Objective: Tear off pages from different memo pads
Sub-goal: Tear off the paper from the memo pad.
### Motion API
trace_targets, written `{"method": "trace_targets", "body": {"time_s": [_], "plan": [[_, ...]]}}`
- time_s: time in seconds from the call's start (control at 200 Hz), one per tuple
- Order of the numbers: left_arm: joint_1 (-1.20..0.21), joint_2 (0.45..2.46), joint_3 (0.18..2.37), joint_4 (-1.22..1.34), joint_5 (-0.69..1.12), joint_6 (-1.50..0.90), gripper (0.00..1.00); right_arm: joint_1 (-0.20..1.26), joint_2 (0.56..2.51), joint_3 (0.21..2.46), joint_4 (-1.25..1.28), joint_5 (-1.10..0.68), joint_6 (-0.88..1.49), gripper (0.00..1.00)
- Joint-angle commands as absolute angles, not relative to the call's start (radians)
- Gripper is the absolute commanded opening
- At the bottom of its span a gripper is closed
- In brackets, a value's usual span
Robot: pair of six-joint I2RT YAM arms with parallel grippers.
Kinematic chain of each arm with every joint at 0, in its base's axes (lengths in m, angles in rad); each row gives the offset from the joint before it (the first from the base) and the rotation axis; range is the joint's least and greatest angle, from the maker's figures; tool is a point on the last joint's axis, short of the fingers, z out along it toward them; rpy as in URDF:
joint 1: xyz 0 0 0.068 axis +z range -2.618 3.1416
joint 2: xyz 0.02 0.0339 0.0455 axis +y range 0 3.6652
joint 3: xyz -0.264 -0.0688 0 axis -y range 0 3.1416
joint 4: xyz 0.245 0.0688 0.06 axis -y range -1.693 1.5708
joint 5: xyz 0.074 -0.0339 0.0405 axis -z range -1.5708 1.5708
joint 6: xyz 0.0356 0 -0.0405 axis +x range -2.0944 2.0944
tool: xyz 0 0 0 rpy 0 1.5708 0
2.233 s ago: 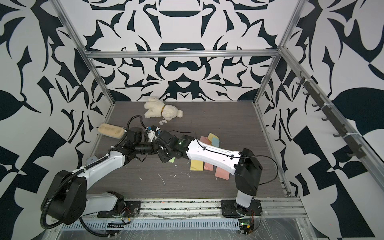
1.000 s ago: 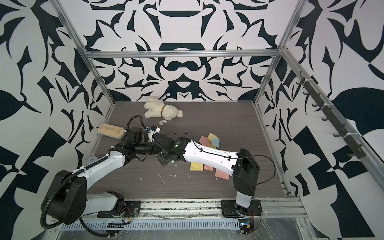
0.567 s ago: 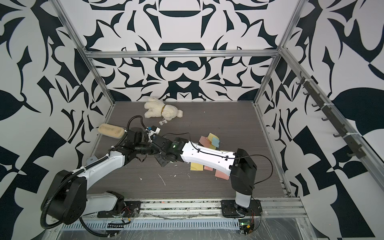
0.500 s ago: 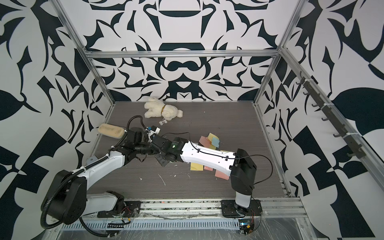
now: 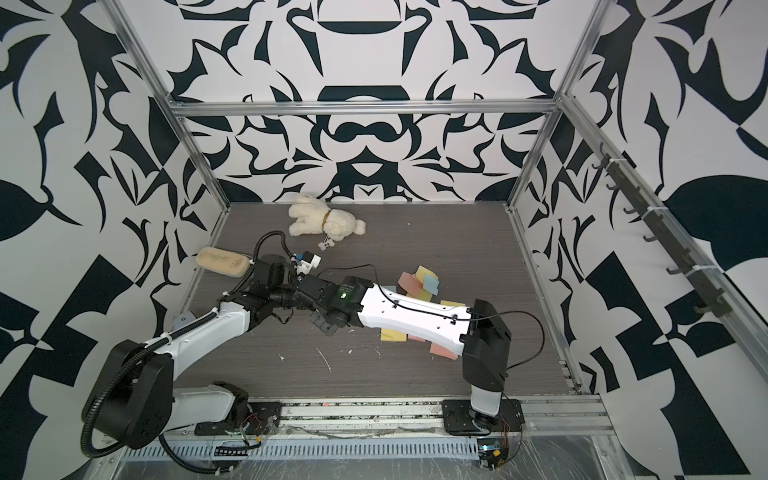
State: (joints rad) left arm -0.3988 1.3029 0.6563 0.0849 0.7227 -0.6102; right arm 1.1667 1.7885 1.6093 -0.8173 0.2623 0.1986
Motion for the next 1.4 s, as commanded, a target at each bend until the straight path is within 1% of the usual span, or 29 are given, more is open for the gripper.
{"method": "trace_targets", "body": {"time_s": [0.0, 0.16, 0.205, 0.3, 0.46, 0.57, 0.65, 0.76, 0.78, 0.88, 0.975, 1.175, 1.395], "plan": [[-0.401, 1.301, 0.672, 0.088, 0.738, -0.612, 0.0, 1.171, 1.786, 1.612, -0.803, 0.249, 0.194, 0.26], [-0.4, 1.299, 0.673, 0.087, 0.738, -0.614, 0.0, 1.173, 1.804, 1.622, -0.807, 0.31, 0.213, 0.27], [-0.4, 1.297, 0.674, 0.087, 0.737, -0.614, 0.0, 1.174, 1.805, 1.626, -0.812, 0.333, 0.215, 0.25], [-0.401, 1.296, 0.672, 0.087, 0.739, -0.614, 0.0, 1.175, 1.803, 1.628, -0.812, 0.38, 0.217, 0.18], [-0.401, 1.297, 0.675, 0.086, 0.737, -0.619, 0.0, 1.175, 1.787, 1.629, -0.807, 0.411, 0.211, 0.0], [-0.4, 1.292, 0.678, 0.085, 0.742, -0.63, 0.0, 1.175, 1.777, 1.63, -0.801, 0.408, 0.196, 0.0], [-0.396, 1.287, 0.678, 0.119, 0.783, -0.661, 0.1, 1.175, 1.775, 1.64, -0.812, 0.411, 0.179, 0.0], [-0.386, 1.282, 0.678, 0.13, 0.809, -0.683, 0.29, 1.175, 1.769, 1.65, -0.82, 0.42, 0.142, 0.0], [-0.384, 1.249, 0.678, 0.127, 0.811, -0.683, 0.32, 1.175, 1.769, 1.654, -0.823, 0.422, 0.133, 0.0], [-0.347, 1.21, 0.656, 0.12, 0.822, -0.683, 0.43, 1.174, 1.773, 1.668, -0.839, 0.438, 0.099, 0.0], [-0.313, 1.166, 0.625, 0.1, 0.805, -0.68, 0.49, 1.169, 1.777, 1.685, -0.856, 0.438, 0.079, 0.0], [-0.315, 1.03, 0.525, 0.159, 0.733, -0.718, 0.61, 1.134, 1.756, 1.703, -0.868, 0.395, 0.071, 0.0], [-0.326, 0.974, 0.488, 0.198, 0.687, -0.76, 0.71, 1.108, 1.728, 1.709, -0.876, 0.343, 0.079, 0.0]]}}
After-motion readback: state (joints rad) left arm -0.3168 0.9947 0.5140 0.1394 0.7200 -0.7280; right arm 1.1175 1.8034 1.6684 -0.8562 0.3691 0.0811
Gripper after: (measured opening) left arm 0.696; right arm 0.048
